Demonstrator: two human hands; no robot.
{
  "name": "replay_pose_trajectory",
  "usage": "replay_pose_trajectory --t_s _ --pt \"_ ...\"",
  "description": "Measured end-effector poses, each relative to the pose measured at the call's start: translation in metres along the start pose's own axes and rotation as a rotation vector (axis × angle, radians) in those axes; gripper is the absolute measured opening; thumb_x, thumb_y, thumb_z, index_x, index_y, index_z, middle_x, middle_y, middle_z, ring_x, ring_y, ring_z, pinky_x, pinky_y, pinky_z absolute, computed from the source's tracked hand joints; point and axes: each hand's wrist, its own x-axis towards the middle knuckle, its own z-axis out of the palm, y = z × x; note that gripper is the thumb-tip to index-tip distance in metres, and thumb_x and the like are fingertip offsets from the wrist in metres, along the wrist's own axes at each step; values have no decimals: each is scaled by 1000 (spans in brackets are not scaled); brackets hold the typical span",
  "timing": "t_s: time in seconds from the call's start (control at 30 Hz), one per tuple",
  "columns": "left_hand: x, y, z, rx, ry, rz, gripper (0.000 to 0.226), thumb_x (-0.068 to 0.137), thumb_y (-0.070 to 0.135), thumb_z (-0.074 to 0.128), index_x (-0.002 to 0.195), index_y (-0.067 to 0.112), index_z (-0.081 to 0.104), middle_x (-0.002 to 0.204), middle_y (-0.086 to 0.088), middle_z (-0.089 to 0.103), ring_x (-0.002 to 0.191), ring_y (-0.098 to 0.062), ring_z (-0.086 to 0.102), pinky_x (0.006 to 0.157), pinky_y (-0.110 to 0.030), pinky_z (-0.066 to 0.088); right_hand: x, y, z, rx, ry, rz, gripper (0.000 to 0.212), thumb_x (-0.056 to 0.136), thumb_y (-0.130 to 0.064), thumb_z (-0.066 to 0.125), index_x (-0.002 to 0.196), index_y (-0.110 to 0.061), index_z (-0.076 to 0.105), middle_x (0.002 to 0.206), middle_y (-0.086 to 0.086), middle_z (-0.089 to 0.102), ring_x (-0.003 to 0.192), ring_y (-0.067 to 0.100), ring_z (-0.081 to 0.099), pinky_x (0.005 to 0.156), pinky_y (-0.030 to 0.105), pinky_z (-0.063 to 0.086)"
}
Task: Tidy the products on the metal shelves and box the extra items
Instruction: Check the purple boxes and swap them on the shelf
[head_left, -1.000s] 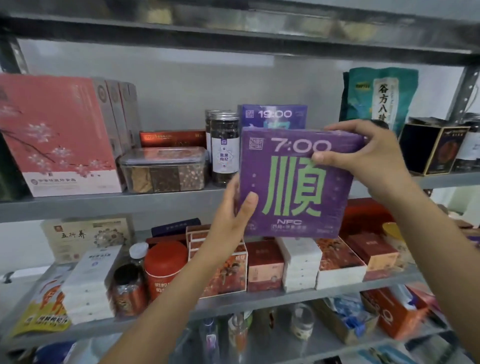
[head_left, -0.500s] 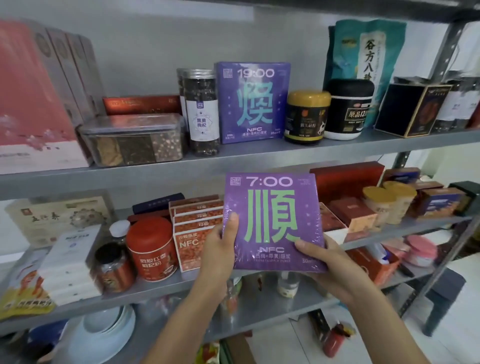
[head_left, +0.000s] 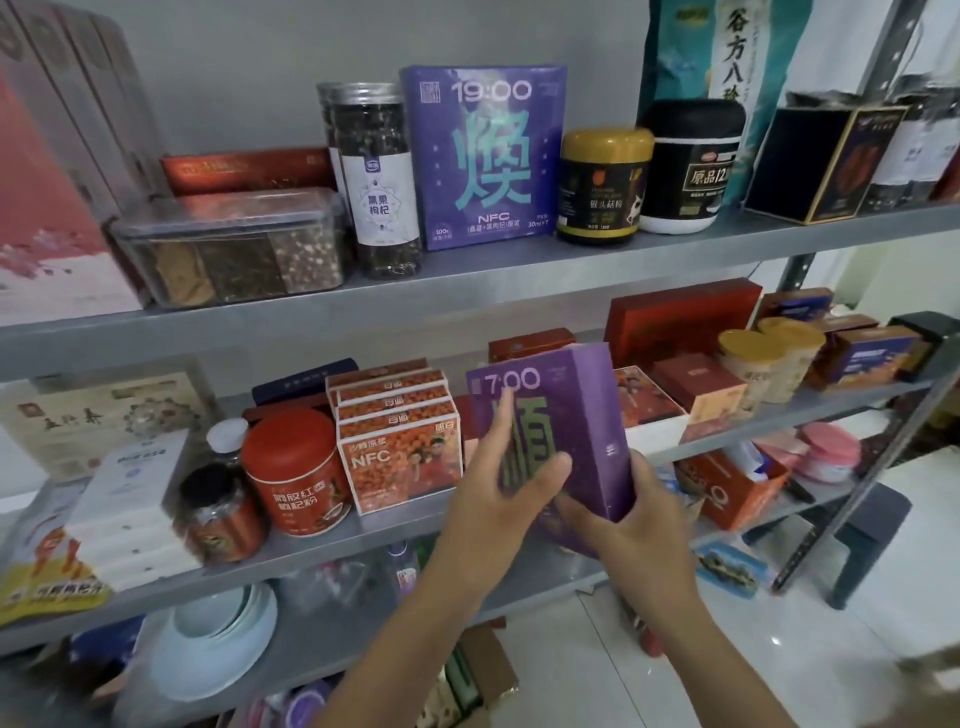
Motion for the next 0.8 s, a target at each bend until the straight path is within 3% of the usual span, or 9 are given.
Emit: replay_pose_trajectory --t_s 0.1,0.2,0.37,0.47,0.53,0.6,0.63,0.7,0.8 --pt "4 12 4 -120 -21 -50 99 72 55 66 153 41 13 134 15 57 123 -10 56 103 -40 49 -15 -4 18 -244 65 -103 62 76 -28 81 130 -31 49 88 -23 63 73 -8 60 61 4 43" --pt "6 18 9 -88 67 -126 102 63 60 65 152 34 21 138 10 53 124 -17 55 99 -38 52 -23 -8 28 -323 68 -132 75 77 -24 81 141 -27 43 111 -8 69 89 6 63 72 10 45" --pt "10 7 10 -345 257 -306 79 62 44 77 133 27 49 120 2 66 109 -21 64 92 -41 55 -36 -12 33 -573 -9 -305 96 59 -18 93 141 -3 45 133 15 59 118 33 60 91 45 55" --pt "14 -6 1 -388 303 -327 39 80 25 76 114 28 60 94 7 75 84 -11 72 64 -24 57 -43 -7 26 -322 -308 -219 91 81 -57 66 150 -34 11 158 -14 22 144 12 28 112 37 38" --pt "14 -8 -9 -387 286 -354 27 86 24 69 111 26 61 90 4 76 78 -12 73 56 -23 56 -38 3 14 -93 -389 -144 80 77 -79 47 146 -54 14 153 -34 15 142 -4 22 111 26 36" --pt "14 -11 -20 -396 211 -359 41 79 31 72 117 22 60 96 -2 76 83 -18 74 63 -30 58 -28 13 -2 31 -295 -16 71 78 -77 48 141 -61 21 151 -33 21 136 -9 27 106 21 36" --pt "13 -11 -25 -378 164 -358 52 71 37 74 118 22 59 97 -3 76 86 -20 74 67 -34 58 -21 17 -11 65 -267 74 72 77 -71 54 140 -60 21 150 -29 25 132 -11 32 103 21 37" --pt "12 -12 -31 -355 78 -342 59 64 43 81 115 22 60 97 -4 76 86 -22 74 69 -35 59 -7 23 -31 271 -338 302 85 65 -63 73 137 -51 29 135 -19 52 112 -9 56 85 16 51" --pt "12 -16 -28 -383 13 -341 60 55 50 78 105 20 66 95 -6 76 82 -22 74 65 -32 59 0 38 -53 641 -565 545 105 37 -49 96 125 -18 50 108 8 73 94 23 72 67 26 58"
